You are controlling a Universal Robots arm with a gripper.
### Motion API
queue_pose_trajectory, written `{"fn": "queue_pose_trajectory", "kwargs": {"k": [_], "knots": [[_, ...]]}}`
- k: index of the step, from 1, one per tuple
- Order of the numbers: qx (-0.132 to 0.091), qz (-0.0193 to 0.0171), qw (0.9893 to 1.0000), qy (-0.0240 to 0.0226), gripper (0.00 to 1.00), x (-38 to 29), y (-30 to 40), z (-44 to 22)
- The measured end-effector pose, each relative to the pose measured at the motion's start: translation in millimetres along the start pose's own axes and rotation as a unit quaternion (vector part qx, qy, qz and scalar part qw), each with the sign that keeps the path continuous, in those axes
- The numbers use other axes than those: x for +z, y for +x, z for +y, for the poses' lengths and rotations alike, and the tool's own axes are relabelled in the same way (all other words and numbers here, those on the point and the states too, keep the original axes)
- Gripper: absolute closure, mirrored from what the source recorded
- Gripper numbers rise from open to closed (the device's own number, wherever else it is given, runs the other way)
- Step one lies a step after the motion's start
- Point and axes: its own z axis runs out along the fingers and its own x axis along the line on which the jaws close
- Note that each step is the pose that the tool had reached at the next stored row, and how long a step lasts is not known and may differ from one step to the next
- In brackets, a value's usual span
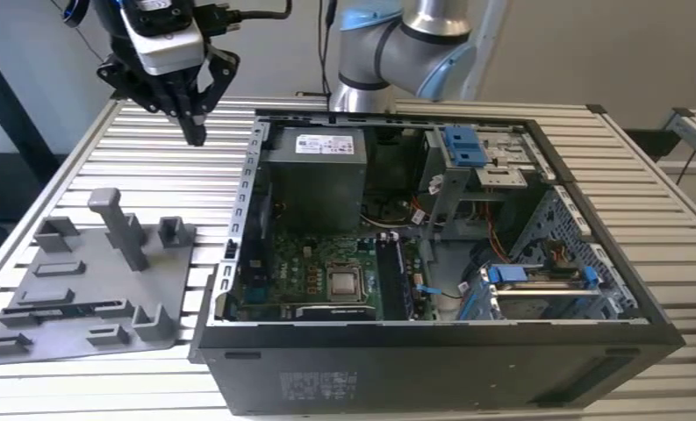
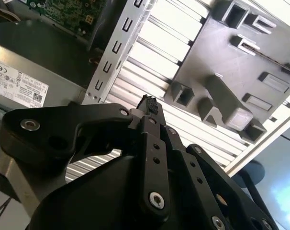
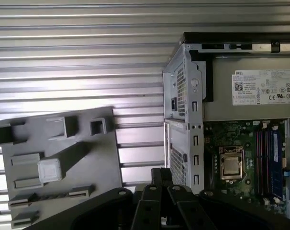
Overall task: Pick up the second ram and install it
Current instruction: 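Reach for the second ram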
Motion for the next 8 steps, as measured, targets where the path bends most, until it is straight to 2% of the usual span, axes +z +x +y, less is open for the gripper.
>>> {"fn": "queue_pose_trajectory", "kwargs": {"k": [8], "knots": [[-0.001, -0.0029, 1.0000, -0.0003, 0.89, -1.2, 14.1, -2.8]]}}
